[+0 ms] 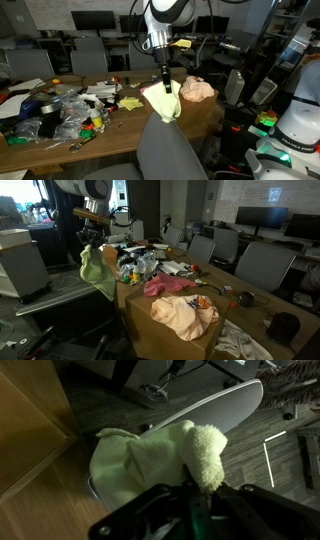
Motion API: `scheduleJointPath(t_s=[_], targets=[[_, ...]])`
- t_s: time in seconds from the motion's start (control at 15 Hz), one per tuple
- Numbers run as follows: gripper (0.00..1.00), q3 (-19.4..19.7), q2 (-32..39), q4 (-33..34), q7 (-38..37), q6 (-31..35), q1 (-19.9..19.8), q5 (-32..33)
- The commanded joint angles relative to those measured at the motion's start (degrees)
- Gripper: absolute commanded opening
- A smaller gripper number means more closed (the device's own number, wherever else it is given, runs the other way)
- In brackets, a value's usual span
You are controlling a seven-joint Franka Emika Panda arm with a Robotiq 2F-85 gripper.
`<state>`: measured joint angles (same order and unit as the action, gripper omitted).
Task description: Put the three towels on the headrest of the grey chair
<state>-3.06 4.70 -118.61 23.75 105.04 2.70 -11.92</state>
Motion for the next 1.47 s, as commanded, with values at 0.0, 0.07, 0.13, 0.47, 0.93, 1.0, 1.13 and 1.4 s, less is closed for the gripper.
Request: scheduleJointPath(t_s=[0.0,0.07,0.13,0.47,0.93,1.0,1.13,1.4], targets=[[0.03,-0.25,-0.35,-0.93,-2.75,2.02,0.05,1.90],[0.03,-0.19,-0.06,-0.99,-3.60,2.34,0.03,2.21],[0.03,-0.15,0.13,-1.20,-4.63,3.45,0.07,2.90],[0.03,0.39,3.55,-1.40,-13.20,12.92,0.26,10.96],[0.03,2.77,9.69,1.22,-26.14,14.78,0.07,20.01],[0.03,2.76,9.45,1.17,-26.93,14.52,0.24,20.19],[0.03,2.91,8.89,0.82,-28.57,15.28,0.59,21.56],[0.04,2.11,7.30,0.74,-26.65,11.33,0.62,22.05]])
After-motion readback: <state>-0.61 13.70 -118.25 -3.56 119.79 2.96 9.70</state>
